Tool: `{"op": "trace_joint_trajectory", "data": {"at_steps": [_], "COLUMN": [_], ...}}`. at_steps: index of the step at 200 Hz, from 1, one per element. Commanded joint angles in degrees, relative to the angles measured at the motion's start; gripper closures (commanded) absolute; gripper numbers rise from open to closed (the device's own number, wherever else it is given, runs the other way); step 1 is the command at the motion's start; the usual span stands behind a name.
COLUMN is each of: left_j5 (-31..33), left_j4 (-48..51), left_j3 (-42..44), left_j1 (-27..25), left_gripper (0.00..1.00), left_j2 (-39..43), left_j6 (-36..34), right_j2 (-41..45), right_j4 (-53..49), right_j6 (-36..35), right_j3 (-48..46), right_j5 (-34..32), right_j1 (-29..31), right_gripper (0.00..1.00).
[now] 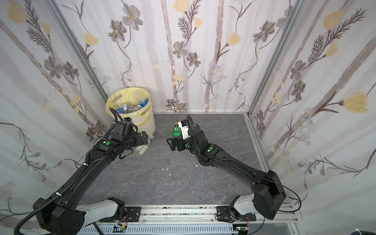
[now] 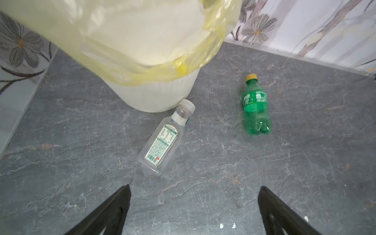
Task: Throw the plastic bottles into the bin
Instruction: 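Lower the empty left gripper toward the small clear green-label bottle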
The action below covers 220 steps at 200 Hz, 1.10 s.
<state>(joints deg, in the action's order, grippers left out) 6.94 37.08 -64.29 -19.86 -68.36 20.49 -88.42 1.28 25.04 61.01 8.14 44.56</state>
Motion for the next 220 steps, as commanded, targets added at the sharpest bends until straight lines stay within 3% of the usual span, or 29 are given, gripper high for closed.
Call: {"op": "trace_joint_trajectory", "data": {"at_steps": [1,61,127,220], "left_j5": [1.7,3.6,12.0,14.0], "left_j4": [-1.3,-6.5,-13.3,-14.4], "left_j3": [3.1,9.7,10.7,4.5], "left_j1": [-0.1,-0.1,1.7,2.5], "left_gripper": [0.0,0.0,0.0,0.0], "left_j2": [1.0,-2.8,-12.6,-26.7], "left_j6": [2.8,4.0,0.7,-6.0], "right_j2": [1.0,-0.2,-1.2,1.7], "right_j4": [2.9,5.0,6.8,9.9], "right_j6": [1.3,3.2,4.4,5.4], "right_j3": [-1.4,-4.2,-4.9,-9.5], "right_j5": [-0.2,-0.7,-0.1,-0.2], "right_j1": [0.2,4.5,6.3,5.9], "right_gripper": [0.0,0.0,0.0,0.0]}}
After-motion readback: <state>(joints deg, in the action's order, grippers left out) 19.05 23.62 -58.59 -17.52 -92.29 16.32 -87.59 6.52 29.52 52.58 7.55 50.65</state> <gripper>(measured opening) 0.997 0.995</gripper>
